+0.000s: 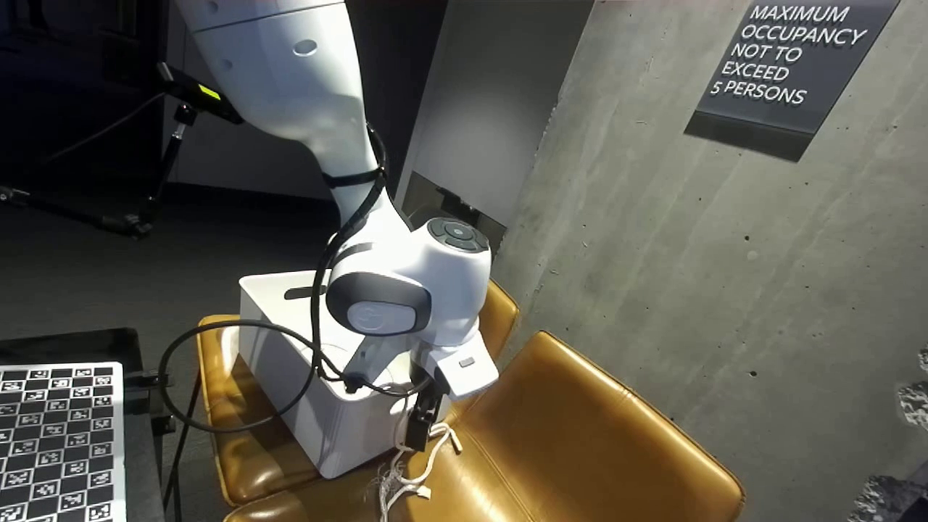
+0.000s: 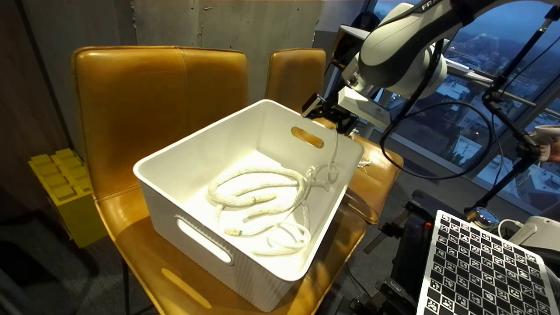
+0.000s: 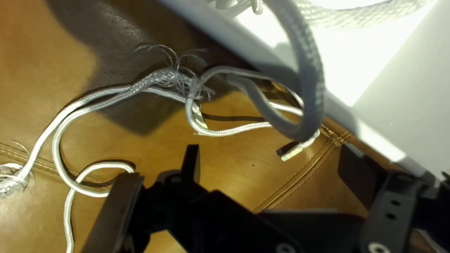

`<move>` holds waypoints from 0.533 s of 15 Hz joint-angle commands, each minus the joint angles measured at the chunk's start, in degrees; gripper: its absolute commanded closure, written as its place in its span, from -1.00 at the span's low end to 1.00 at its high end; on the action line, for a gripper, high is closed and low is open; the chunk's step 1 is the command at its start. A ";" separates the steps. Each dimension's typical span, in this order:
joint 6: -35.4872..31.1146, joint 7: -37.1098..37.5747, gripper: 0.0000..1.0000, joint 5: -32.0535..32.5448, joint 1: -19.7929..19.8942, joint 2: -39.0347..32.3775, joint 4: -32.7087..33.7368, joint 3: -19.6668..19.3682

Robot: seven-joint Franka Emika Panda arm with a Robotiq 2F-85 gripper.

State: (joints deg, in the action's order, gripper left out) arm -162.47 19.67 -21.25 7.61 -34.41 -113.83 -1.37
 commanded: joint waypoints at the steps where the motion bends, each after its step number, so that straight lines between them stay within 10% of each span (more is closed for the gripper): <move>1: -3.67 6.69 -1.00 -0.76 -4.11 1.71 -3.21 -3.56; 8: -0.58 15.90 -1.00 -1.59 -5.60 4.39 -4.08 -6.56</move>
State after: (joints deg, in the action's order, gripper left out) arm -164.99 33.54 -21.28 2.20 -33.07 -116.54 -7.31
